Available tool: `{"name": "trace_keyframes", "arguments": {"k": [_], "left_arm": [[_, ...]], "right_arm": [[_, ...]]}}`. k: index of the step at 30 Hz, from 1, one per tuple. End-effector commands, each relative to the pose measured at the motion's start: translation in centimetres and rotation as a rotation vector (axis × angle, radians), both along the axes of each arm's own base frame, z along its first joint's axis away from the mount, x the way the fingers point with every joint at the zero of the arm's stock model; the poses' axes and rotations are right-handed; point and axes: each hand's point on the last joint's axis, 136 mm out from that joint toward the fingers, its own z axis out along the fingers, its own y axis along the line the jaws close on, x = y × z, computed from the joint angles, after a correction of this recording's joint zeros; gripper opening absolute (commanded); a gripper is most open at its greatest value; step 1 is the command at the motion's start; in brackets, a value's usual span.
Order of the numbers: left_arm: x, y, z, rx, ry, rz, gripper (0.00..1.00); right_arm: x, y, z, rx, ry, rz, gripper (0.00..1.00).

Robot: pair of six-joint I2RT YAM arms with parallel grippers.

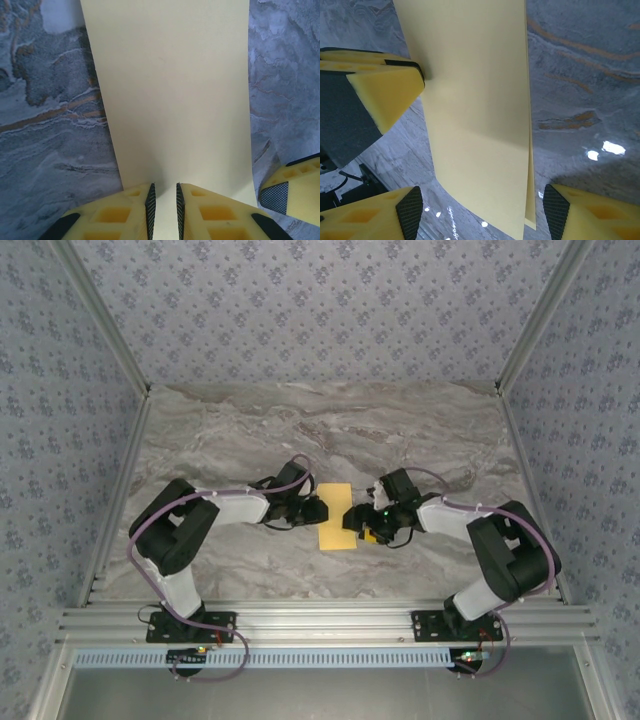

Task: Fold a paper plane with a square sheet of paper (fold left side to right side)
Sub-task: Fold the triangle a second time at the center of the table.

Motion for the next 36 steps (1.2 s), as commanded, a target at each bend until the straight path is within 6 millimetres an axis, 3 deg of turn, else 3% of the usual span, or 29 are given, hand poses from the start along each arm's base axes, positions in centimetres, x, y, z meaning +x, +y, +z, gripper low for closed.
{"name": "trace_keyframes", "arguments": {"k": [1,25,32,36], "left_arm": [[-1.3,0.8,-1.5,0.052,0.026,-0.017,0.21],[-1.1,0.5,-0.7,0.034,0.007,-0.024,0.21],[-0.5,0.6,2.7,-0.008,-0.089,-0.035,0.27],[-0.4,1.6,5.2,-0.027,-0.184,-0.022,0.41]], "right_arm": [[0.0,1.0,0.1,0.023,0.022,0.010,0.67],[0.8,2.8,1.1,0.076,0.020,0.025,0.51],[1.8,2.8,1.8,0.089,-0.002,0.029,0.51],[2.7,2.9,2.1,0.109,-0.013,0.032,0.52]]}}
